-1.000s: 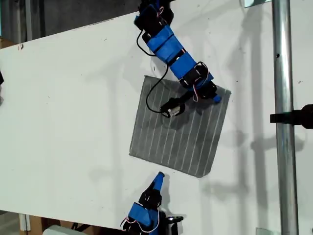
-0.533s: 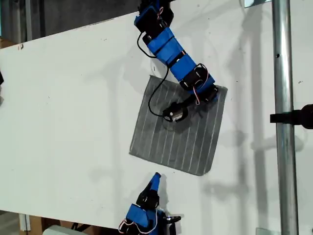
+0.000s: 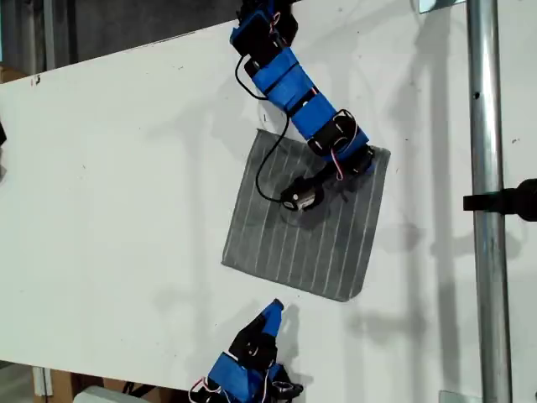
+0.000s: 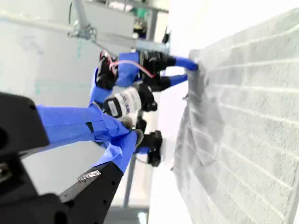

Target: Grasp corners of a towel and fold twice.

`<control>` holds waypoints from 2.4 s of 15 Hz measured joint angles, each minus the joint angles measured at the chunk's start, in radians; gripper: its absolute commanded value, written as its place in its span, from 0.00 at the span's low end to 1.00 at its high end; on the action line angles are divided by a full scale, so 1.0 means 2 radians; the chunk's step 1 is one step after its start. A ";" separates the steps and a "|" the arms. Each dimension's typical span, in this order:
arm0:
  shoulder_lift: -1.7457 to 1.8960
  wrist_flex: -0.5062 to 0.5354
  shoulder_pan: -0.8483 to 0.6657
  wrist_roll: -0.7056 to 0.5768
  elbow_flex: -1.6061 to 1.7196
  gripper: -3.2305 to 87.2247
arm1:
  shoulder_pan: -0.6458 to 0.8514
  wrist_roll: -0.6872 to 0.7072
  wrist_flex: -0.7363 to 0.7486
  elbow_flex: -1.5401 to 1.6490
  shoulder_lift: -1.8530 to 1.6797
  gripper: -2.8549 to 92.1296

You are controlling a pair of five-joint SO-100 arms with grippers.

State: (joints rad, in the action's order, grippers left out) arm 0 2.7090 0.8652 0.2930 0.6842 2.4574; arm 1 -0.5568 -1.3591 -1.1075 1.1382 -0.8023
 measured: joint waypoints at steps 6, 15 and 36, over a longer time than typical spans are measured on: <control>-0.489 0.189 0.094 0.040 -0.374 0.03 | 0.001 0.000 0.002 0.000 -0.002 0.03; -0.607 0.186 0.094 0.130 -0.400 0.45 | 0.001 -0.008 0.004 0.002 -0.005 0.03; -0.680 0.130 0.112 0.140 -0.427 0.00 | -0.014 0.000 -0.034 0.001 -0.076 0.03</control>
State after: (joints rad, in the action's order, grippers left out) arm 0 1.3499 1.1259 0.5170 0.9633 1.6030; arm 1 -0.5844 -1.3591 -1.1750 1.1397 -0.9541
